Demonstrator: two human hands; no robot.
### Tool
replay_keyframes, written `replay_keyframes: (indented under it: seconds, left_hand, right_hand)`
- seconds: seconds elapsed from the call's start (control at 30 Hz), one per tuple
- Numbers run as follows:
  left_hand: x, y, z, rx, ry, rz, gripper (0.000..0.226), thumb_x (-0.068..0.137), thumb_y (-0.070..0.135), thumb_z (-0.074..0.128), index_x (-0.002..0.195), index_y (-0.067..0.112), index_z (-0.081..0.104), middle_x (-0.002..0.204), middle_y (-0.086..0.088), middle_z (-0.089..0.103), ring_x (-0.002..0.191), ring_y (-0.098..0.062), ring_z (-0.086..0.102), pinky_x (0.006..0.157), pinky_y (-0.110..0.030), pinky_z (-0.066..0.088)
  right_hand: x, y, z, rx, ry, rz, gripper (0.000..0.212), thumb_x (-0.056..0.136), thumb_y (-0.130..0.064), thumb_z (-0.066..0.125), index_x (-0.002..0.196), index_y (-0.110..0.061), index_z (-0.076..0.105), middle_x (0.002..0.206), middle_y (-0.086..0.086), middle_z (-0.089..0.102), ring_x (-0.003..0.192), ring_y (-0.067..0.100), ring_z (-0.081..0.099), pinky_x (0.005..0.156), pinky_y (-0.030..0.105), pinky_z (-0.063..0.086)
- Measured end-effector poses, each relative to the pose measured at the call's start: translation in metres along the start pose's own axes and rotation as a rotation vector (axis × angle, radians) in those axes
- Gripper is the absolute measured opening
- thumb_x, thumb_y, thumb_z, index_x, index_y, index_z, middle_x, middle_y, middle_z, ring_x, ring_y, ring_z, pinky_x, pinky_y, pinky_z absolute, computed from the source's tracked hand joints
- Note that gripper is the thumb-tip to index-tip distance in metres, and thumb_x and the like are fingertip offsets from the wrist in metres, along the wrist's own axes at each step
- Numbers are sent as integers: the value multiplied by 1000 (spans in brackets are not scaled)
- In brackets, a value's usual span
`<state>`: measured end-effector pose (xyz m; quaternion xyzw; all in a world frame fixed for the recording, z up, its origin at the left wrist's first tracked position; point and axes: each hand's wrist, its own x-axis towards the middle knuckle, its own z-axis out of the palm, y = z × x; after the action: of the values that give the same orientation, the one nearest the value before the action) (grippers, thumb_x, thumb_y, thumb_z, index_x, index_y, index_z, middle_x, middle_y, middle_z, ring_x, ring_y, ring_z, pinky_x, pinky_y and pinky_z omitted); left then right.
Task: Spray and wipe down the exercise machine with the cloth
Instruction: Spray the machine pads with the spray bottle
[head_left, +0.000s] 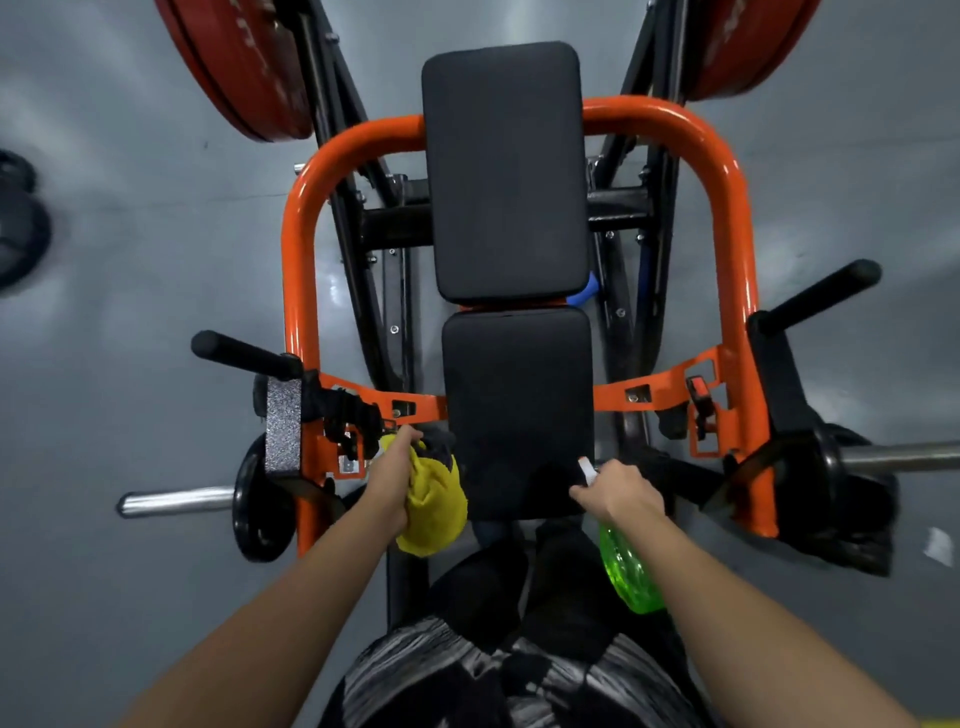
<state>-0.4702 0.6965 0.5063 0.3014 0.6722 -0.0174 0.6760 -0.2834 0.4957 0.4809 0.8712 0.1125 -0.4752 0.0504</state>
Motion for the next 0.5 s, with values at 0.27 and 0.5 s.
replay_keyframes:
  seconds: [0.27,0.5]
  left_hand:
    - [1,-3,-5,-74,91,28,49,92,41,62,120,2,72,109,-24,75,91,-36,73,87,-46,59]
    - [5,12,17,-112,-19,12,47,91,39,60,113,0,75,108,-22,75,91,-36,72,91,-48,58]
  right_hand:
    - [-5,-26,31,-178,-127,-202,40,88,-45,62,120,-20,64,107,2,58,106,28,65,79,34,46]
    - [-1,-8,19,104,6,-17,37,89,-48,60,107,-16,63,107,5,66,100,29,67,77,34,50]
